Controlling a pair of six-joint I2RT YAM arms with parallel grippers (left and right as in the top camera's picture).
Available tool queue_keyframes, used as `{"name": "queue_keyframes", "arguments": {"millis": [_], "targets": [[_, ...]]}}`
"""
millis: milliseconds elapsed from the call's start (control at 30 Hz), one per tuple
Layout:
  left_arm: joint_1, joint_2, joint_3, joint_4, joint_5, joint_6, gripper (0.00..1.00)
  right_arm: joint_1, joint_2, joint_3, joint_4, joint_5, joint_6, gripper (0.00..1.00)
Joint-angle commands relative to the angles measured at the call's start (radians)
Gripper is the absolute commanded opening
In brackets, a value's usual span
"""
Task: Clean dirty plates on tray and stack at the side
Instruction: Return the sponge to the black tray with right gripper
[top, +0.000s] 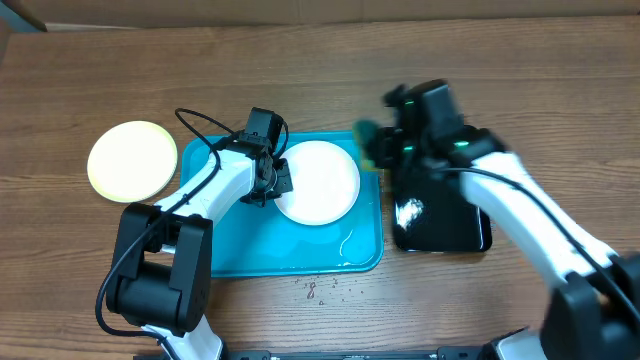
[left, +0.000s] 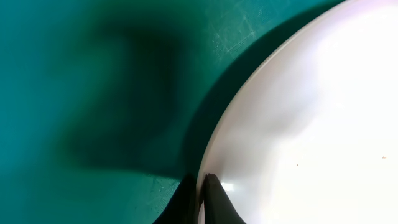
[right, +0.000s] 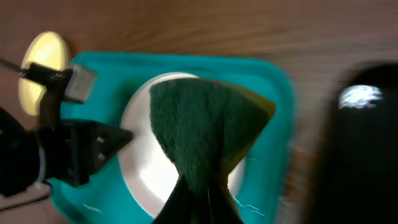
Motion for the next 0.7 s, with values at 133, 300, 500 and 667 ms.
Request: {"name": "queue_keyframes", "arguments": {"millis": [133, 300, 500, 667], "targets": [[-0.007, 0.024, -0.032, -0.006, -0.030, 0.007, 0.04, -0.110, 0.013, -0.041, -0.243, 0.352, -0.054, 0.04], [-0.007, 0.024, -0.032, -0.007, -0.030, 0.003, 0.04, -0.134, 0.030, -0.134, -0.188, 0.374, -0.090, 0.04], [-0.006, 0.019, -0.027, -0.014, -0.031, 0.006, 0.04, -0.135, 0.031, -0.235, -0.033, 0.434, -0.087, 0.12], [-0.006, -0.044, 0.019, -0.083, -0.119, 0.008, 0.04, -0.137, 0.031, -0.283, 0.038, 0.435, -0.088, 0.21]]}}
